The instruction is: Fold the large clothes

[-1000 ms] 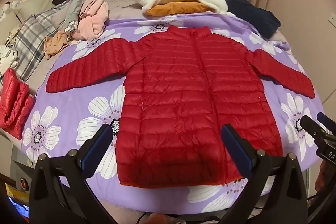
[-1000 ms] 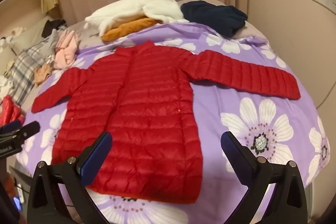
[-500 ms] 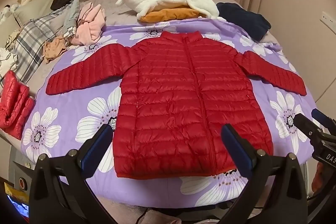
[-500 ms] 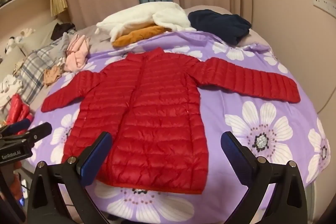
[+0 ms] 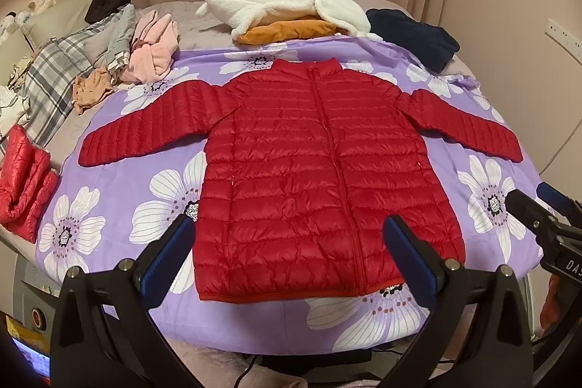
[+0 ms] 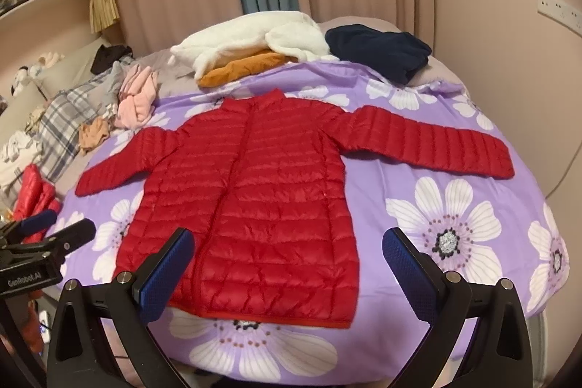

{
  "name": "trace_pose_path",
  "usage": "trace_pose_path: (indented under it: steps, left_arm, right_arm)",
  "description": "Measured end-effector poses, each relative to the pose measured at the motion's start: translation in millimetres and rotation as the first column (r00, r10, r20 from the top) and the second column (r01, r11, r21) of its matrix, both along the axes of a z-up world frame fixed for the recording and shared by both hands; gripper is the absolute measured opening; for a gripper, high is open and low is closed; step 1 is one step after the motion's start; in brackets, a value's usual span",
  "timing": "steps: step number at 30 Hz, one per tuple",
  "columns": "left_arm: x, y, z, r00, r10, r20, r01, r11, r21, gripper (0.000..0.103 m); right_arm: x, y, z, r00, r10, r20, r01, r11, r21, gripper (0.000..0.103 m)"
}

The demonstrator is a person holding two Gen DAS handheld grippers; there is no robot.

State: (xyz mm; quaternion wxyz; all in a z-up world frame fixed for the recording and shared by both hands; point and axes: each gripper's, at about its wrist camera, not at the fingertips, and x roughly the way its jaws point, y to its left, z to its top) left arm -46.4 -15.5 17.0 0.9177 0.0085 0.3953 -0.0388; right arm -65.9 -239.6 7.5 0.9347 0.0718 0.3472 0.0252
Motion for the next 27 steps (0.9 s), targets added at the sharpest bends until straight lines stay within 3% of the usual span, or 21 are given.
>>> trace_pose_path:
  steps: [27]
  left_arm:
    - [22.8, 4.6, 2.6, 1.000, 0.015, -0.010, -0.014, 1.000, 0.014, 0.103]
  right_arm:
    - [14.5, 3.6, 2.8, 1.000, 0.009, 0.006, -0.009, 1.000, 0.003, 0.102]
